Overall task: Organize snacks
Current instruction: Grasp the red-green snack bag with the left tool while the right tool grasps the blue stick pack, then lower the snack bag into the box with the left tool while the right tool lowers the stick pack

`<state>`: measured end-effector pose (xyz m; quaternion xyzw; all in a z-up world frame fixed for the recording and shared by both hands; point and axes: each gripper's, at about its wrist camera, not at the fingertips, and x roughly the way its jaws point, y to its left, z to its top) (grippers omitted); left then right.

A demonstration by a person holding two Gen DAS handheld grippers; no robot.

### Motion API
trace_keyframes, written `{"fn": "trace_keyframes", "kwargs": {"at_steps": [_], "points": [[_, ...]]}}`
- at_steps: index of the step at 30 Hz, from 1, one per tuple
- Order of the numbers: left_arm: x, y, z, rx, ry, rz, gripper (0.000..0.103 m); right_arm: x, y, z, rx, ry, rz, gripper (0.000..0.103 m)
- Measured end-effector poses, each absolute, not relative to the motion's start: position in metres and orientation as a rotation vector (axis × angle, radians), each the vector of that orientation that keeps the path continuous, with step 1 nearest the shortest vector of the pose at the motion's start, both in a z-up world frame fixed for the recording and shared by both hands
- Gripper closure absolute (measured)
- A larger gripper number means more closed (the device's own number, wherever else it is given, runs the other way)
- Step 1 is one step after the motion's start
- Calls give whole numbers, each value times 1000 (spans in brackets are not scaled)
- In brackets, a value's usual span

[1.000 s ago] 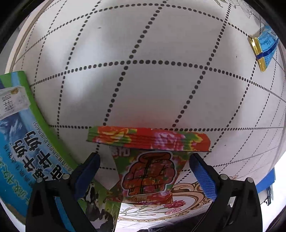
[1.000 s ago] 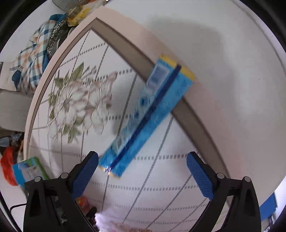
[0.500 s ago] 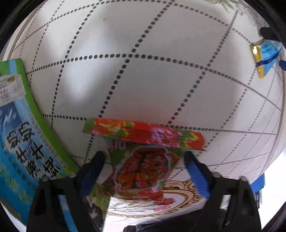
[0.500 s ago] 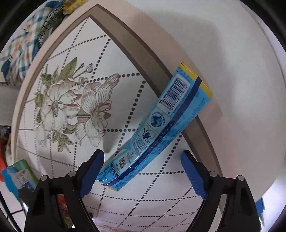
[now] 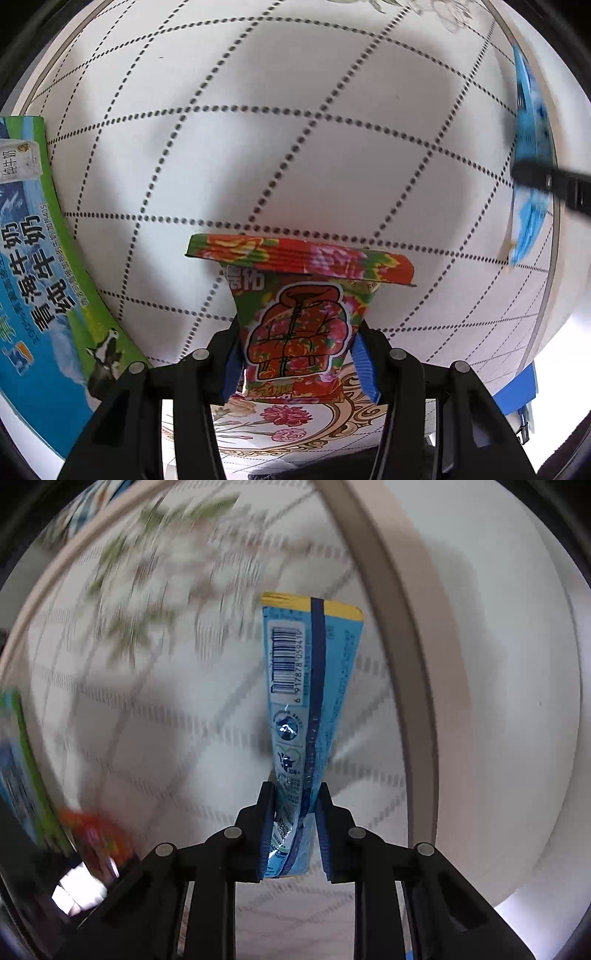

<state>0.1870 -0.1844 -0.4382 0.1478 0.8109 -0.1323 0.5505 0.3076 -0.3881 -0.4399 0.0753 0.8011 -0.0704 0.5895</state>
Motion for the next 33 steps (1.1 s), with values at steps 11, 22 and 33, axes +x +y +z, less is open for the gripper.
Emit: {"fn": "trace_keyframes", "kwargs": {"at_steps": [11, 22, 33], "points": [[170, -208, -447, 373, 1926, -362, 34, 295, -383, -442, 306, 1833, -172, 64], [150, -225, -433, 425, 1869, -318, 52, 265, -367, -445, 271, 1777, -239, 64], [116, -238, -403, 402, 1774, -317, 62, 224, -330, -423, 226, 1728, -201, 88]]}}
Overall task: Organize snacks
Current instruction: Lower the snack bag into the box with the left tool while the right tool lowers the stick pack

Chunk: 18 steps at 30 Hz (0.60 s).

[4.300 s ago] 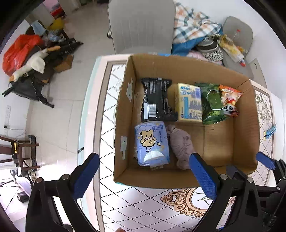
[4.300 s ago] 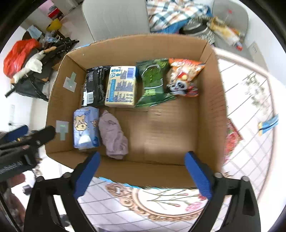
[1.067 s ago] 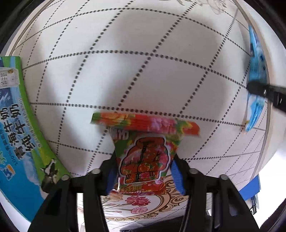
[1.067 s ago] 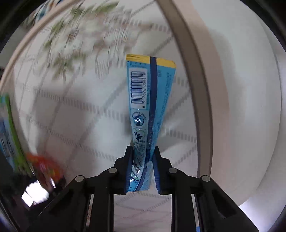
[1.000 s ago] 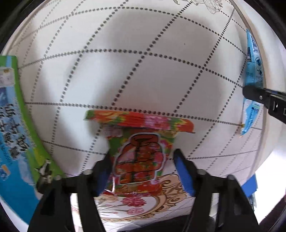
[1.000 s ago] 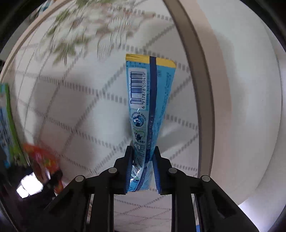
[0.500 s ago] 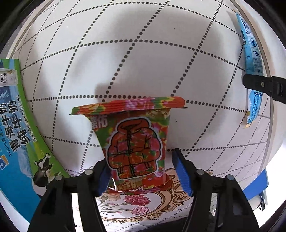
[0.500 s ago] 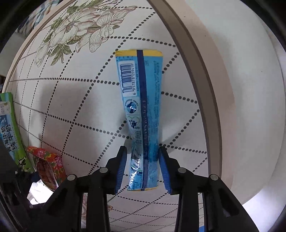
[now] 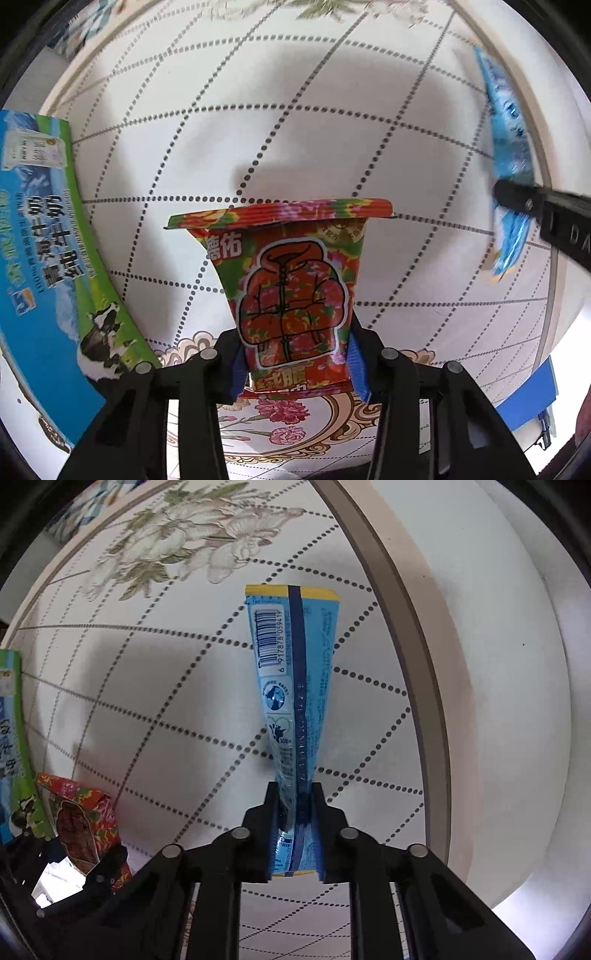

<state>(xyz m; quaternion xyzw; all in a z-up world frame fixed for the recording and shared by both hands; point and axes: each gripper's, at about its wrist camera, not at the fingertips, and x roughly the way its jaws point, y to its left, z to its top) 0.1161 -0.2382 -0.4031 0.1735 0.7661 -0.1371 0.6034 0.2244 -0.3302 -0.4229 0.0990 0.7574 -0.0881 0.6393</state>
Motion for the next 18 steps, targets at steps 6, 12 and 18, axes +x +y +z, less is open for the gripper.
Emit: {"fn": "trace_keyframes", "kwargs": {"at_steps": [6, 12, 18], "points": [[101, -235, -364, 327, 1707, -351, 62, 201, -306, -391, 268, 1675, -131, 88], [87, -213, -313, 219, 1629, -375, 62, 188, -284, -334, 281, 1576, -50, 88], [141, -136, -244, 128, 1565, -369, 62, 188, -278, -258, 275, 1485, 65, 88]]}}
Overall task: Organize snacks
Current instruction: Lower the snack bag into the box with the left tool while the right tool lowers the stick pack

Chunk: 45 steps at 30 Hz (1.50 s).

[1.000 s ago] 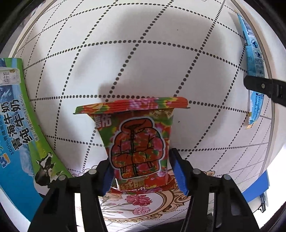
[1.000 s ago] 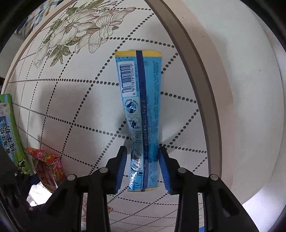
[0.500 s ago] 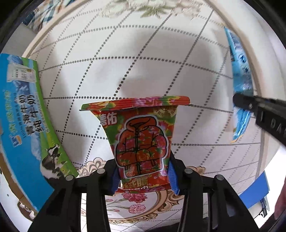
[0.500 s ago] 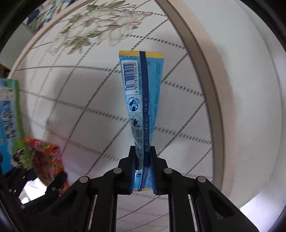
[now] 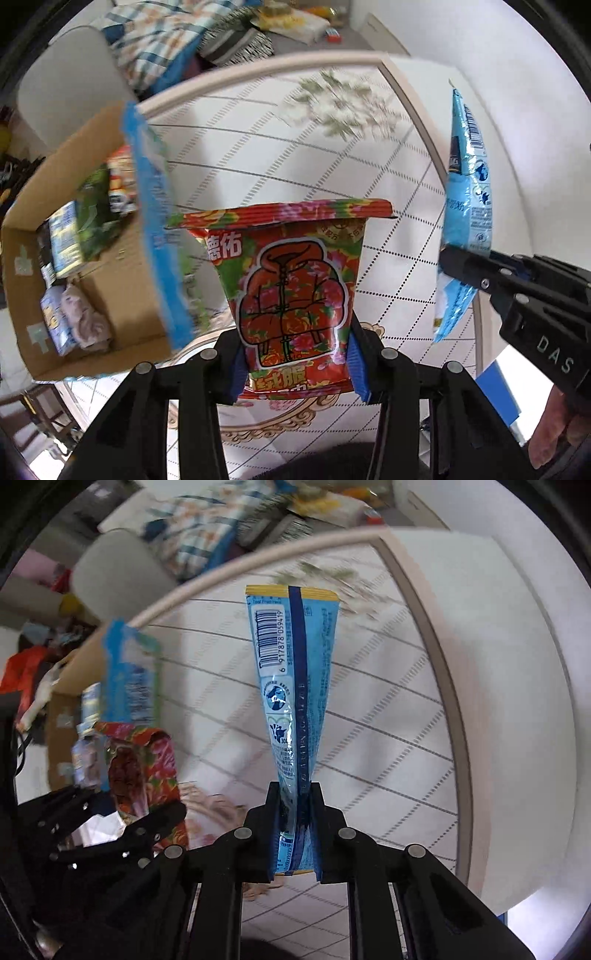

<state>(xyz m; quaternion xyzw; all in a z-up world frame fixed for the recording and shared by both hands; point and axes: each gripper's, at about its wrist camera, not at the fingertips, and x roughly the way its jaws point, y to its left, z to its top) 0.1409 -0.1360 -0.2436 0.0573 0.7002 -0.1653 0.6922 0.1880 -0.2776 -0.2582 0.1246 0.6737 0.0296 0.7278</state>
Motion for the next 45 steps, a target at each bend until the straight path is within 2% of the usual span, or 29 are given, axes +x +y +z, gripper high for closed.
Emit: {"fn": "trace_keyframes", "kwargs": {"at_steps": [3, 9, 17, 28, 40, 44, 45], "points": [[153, -90, -221, 77, 1545, -350, 62, 193, -247, -238, 278, 1454, 142, 88], [182, -3, -218, 0, 1529, -229, 62, 204, -172, -196, 266, 1412, 272, 88], [212, 79, -247, -93, 1609, -152, 62, 227, -79, -220, 320, 1432, 265, 88], [246, 107, -322, -131, 1760, -178, 62, 240, -43, -317, 346, 1560, 72, 88], [258, 102, -356, -101, 1824, -202, 60, 242, -40, -334, 286, 1584, 1, 86], [263, 95, -356, -111, 1828, -207, 60, 243, -35, -332, 255, 1592, 3, 77], [264, 96, -355, -133, 1827, -198, 56, 243, -35, -330, 250, 1594, 3, 74]]}}
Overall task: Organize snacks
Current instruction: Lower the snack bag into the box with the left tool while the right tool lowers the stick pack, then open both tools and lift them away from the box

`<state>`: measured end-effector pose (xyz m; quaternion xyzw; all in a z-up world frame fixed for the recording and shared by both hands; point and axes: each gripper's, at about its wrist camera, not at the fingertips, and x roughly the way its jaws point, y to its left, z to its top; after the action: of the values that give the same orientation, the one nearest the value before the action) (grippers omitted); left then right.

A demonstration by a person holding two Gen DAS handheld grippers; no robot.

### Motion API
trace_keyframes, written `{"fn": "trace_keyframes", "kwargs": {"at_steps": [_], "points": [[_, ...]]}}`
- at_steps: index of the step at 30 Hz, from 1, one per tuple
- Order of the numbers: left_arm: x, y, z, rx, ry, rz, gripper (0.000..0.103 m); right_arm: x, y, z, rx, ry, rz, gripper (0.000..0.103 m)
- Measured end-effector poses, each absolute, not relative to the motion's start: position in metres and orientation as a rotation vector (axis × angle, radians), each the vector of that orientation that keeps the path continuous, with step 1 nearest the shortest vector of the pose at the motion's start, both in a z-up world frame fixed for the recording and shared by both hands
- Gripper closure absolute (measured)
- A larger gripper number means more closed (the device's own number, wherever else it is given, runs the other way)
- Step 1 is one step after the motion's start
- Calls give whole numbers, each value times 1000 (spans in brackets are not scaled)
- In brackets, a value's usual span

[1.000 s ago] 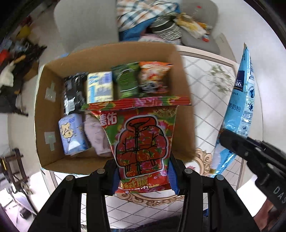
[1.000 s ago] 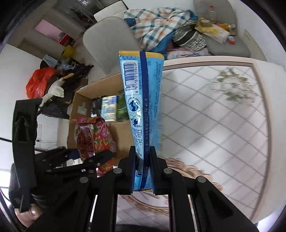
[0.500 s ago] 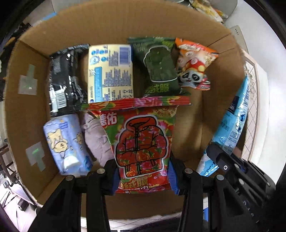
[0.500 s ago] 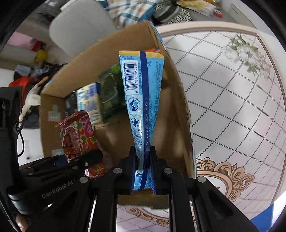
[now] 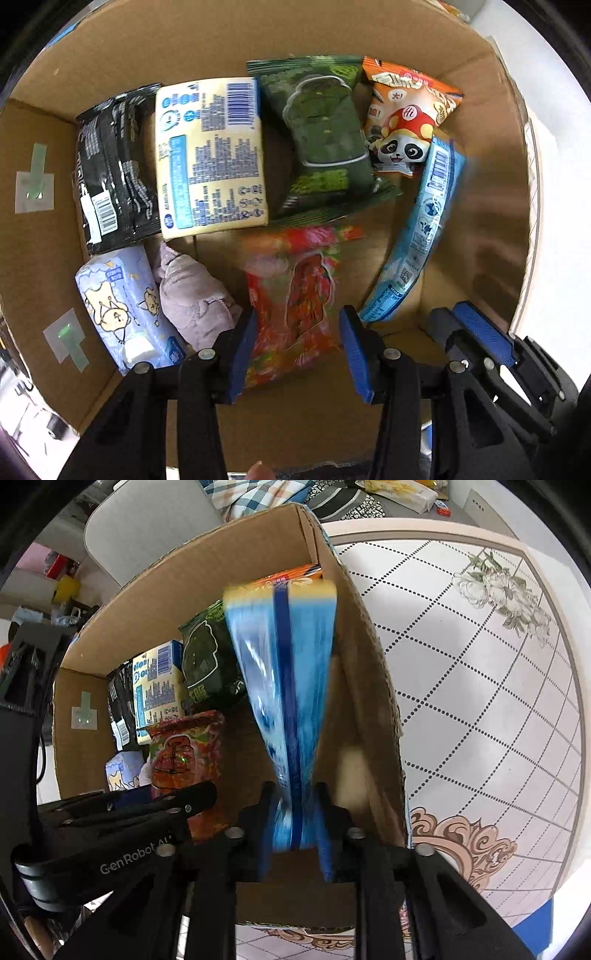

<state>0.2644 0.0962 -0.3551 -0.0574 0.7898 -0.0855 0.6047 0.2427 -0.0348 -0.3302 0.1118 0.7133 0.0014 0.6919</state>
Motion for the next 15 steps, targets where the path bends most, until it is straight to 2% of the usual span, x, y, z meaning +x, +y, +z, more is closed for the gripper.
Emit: {"fn": "trace_keyframes", "kwargs": {"at_steps": [3, 4, 6, 7, 11, 15], "points": [[267, 105, -350, -200, 1814, -190, 45, 242, -36, -325, 231, 1596, 6, 63], [267, 109, -347, -212, 1805, -177, 34, 242, -37, -322, 221, 1596, 8, 59], [267, 117, -338, -229, 1774, -158, 20, 241, -39, -315, 213, 1593, 14, 45], [267, 120, -335, -228, 1766, -152, 15, 240, -39, -311, 203, 1588, 19, 44], [262, 131, -313, -200, 1701, -101, 5, 237, -36, -298, 145, 1569, 23, 43], [249, 136, -290, -115, 1623, -48, 3, 230, -32, -289, 87, 1551, 27, 15]]}}
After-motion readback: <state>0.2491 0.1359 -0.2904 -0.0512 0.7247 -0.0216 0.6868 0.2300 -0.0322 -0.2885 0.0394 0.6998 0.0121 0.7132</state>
